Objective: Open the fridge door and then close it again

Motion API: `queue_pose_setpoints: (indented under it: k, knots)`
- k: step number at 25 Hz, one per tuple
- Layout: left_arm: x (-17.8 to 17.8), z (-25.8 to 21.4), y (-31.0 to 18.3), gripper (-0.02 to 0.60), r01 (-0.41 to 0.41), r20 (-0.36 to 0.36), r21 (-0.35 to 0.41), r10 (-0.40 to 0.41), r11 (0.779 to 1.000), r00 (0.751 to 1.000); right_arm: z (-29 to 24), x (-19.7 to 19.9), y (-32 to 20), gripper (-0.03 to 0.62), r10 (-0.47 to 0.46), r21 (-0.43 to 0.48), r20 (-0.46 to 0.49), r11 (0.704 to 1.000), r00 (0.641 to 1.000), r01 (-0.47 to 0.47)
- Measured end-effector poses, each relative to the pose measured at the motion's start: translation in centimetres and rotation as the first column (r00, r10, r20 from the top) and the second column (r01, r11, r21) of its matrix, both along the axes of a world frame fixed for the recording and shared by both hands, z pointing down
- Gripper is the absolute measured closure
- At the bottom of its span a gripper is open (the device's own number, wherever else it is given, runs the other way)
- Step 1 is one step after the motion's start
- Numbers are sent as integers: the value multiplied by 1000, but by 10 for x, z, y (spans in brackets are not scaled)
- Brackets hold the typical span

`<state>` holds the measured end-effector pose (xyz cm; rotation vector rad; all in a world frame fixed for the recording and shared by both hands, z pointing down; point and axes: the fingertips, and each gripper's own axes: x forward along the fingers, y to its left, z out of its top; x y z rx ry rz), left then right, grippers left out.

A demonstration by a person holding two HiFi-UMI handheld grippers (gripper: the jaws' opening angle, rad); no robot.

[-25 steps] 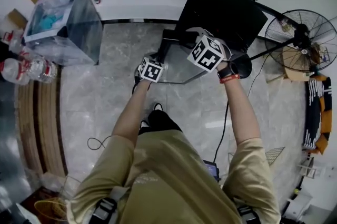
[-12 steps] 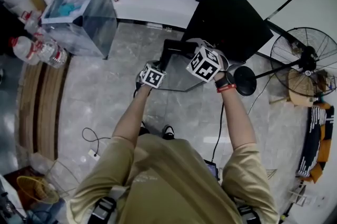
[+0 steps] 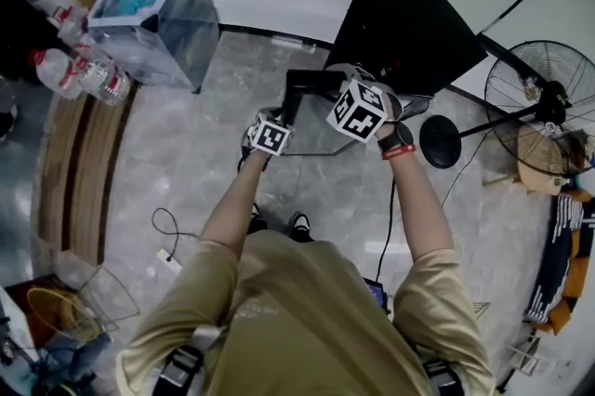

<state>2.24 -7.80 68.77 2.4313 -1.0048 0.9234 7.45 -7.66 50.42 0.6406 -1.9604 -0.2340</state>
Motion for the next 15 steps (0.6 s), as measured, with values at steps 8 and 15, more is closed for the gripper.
queue_pose_setpoints:
  k: [8,15]
  knots:
    - [1,3,31,463,40,-2,-19,-40,999,999,2,0,25,375,-47,14,-25,999,999,47]
    - [-1,2,58,465,73,-13,-10,-74,997,997,1,-4,48,370,-90,19,-28,996,996,90]
